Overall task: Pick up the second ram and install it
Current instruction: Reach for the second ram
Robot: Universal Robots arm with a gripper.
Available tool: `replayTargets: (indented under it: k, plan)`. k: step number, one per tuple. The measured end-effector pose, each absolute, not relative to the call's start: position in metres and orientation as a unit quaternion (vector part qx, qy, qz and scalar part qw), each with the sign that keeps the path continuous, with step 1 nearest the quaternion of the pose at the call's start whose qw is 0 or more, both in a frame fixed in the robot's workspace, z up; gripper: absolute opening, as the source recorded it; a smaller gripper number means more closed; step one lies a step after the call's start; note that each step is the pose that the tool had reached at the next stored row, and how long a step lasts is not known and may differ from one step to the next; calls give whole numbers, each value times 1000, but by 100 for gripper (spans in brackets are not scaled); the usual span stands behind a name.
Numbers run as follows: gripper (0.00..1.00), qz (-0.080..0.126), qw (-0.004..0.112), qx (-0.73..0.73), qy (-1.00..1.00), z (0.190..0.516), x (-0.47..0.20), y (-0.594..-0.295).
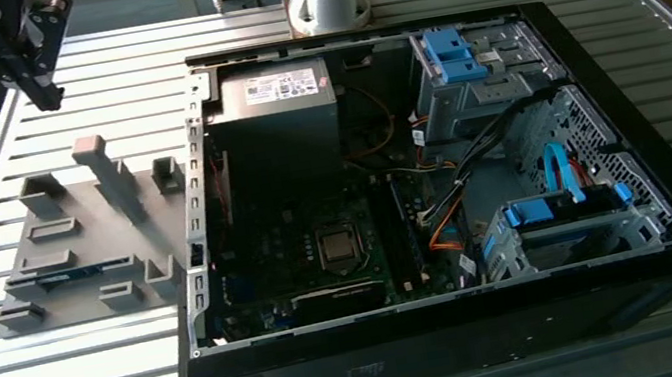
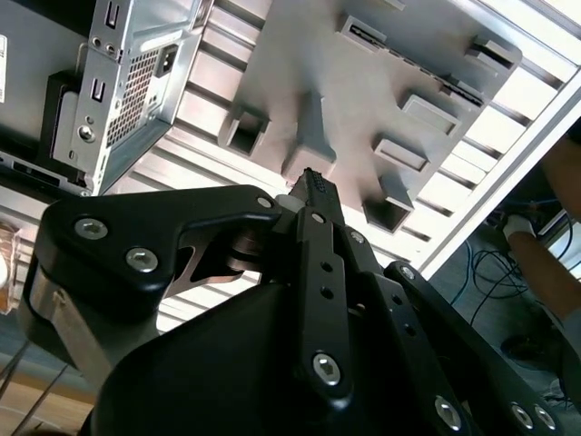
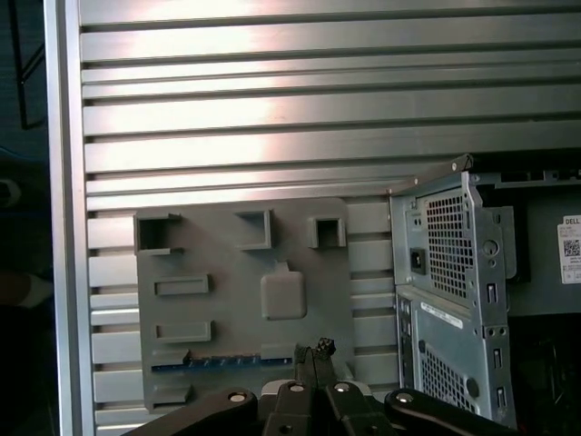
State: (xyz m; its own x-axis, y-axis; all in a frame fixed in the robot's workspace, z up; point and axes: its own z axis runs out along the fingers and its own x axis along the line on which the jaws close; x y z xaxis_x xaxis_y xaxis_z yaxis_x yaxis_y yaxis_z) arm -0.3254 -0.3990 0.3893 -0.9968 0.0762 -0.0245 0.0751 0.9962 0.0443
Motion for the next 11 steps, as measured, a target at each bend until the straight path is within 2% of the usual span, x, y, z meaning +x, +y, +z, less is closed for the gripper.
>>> replayTargets:
  k: [11]
  plan:
    - [11, 22, 13, 38, 999, 389, -331, -399]
